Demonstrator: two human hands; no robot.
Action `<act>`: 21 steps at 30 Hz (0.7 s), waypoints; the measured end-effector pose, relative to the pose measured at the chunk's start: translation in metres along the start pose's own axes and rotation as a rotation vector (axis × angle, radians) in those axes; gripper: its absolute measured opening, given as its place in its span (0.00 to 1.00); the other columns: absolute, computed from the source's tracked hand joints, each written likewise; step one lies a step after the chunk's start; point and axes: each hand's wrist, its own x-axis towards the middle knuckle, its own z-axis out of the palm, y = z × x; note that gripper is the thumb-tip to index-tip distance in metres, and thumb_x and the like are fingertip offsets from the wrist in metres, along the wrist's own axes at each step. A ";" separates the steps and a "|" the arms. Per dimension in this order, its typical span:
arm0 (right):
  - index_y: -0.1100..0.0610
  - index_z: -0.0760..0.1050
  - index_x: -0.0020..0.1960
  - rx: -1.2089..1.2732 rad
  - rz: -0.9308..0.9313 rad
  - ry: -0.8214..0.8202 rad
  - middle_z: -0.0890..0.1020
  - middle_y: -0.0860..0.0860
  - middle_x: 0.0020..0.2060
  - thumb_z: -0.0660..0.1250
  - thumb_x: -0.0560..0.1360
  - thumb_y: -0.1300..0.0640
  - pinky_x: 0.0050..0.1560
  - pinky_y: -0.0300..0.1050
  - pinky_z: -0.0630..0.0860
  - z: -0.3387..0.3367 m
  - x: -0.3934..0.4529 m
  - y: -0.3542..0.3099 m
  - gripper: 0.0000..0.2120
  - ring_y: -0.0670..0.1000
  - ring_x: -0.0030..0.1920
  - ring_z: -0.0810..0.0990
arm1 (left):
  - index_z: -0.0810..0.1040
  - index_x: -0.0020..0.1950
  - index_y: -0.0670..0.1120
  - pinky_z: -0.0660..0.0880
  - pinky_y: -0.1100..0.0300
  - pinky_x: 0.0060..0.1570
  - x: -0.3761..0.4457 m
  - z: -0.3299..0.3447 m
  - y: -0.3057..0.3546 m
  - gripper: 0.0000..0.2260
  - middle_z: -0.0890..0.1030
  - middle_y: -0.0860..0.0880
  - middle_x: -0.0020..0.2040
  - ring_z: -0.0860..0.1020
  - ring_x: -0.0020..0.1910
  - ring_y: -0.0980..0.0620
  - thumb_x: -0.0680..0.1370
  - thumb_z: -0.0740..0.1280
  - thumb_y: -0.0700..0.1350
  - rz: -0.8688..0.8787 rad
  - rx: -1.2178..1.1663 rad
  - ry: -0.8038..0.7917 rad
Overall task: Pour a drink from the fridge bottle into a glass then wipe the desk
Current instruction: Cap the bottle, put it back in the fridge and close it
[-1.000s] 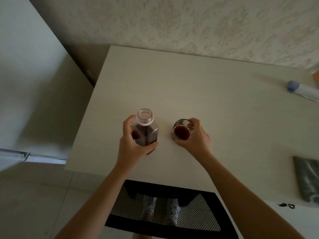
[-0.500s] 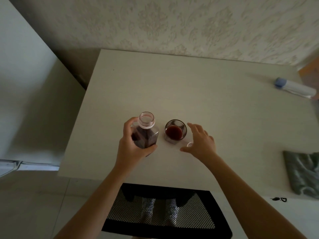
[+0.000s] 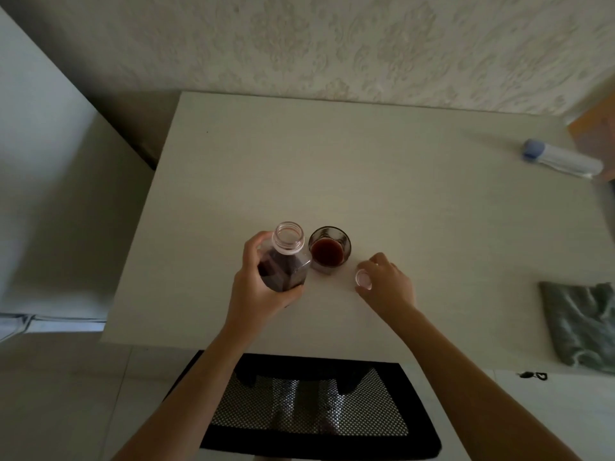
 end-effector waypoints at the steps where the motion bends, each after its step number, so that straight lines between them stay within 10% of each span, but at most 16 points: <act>1: 0.51 0.75 0.57 0.019 0.003 0.010 0.74 0.50 0.56 0.67 0.72 0.55 0.44 0.42 0.70 -0.001 0.000 0.000 0.14 0.53 0.52 0.77 | 0.59 0.60 0.67 0.77 0.57 0.51 0.000 0.000 0.001 0.41 0.75 0.64 0.54 0.76 0.53 0.64 0.58 0.80 0.45 0.004 0.003 0.001; 21: 0.57 0.77 0.44 1.264 -0.314 0.300 0.84 0.51 0.48 0.75 0.67 0.62 0.51 0.47 0.77 -0.209 -0.059 -0.093 0.09 0.47 0.51 0.82 | 0.60 0.66 0.60 0.72 0.74 0.48 -0.005 -0.027 0.105 0.43 0.77 0.54 0.61 0.78 0.56 0.54 0.58 0.81 0.51 0.261 0.177 0.082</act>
